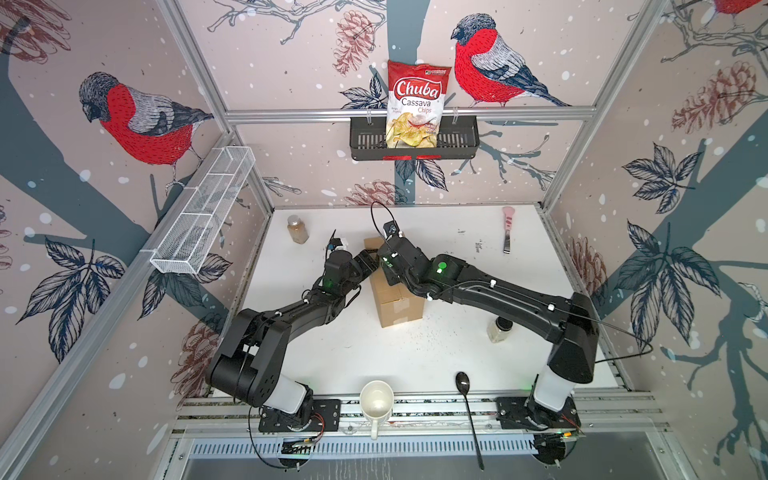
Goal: Unpack the express box
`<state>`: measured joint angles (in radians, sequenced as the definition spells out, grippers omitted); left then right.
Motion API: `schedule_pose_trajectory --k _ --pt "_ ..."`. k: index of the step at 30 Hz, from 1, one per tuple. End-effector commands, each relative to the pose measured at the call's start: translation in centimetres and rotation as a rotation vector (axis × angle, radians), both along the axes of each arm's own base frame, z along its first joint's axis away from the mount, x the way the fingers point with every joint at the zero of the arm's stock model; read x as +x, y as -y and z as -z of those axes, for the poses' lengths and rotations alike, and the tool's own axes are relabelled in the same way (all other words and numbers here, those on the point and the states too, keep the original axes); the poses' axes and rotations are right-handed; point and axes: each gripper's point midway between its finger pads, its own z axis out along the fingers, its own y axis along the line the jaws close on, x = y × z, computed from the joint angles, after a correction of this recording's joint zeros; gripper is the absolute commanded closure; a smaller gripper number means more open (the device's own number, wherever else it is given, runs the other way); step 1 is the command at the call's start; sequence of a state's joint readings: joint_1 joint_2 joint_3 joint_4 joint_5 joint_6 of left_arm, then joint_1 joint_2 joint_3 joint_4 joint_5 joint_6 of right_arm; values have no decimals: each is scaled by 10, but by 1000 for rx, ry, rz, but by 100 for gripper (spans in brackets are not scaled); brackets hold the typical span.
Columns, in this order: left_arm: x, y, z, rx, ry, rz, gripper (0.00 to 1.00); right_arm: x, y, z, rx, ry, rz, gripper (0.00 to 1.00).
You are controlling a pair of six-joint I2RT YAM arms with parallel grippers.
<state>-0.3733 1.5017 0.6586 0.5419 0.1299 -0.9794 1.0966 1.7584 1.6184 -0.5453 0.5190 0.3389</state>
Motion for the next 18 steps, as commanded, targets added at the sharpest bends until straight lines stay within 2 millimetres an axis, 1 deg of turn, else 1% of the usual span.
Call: schedule_pose_trajectory --k 1,7,18 --pt "-17 -18 51 101 -186 -57 33 -29 4 27 -53 -150 -75 100" --pt "-18 -18 52 98 -190 -64 33 -32 2 29 -30 -178 -73 100" --pt "-24 -22 49 79 -184 -96 33 -32 6 43 -3 -245 -21 100"
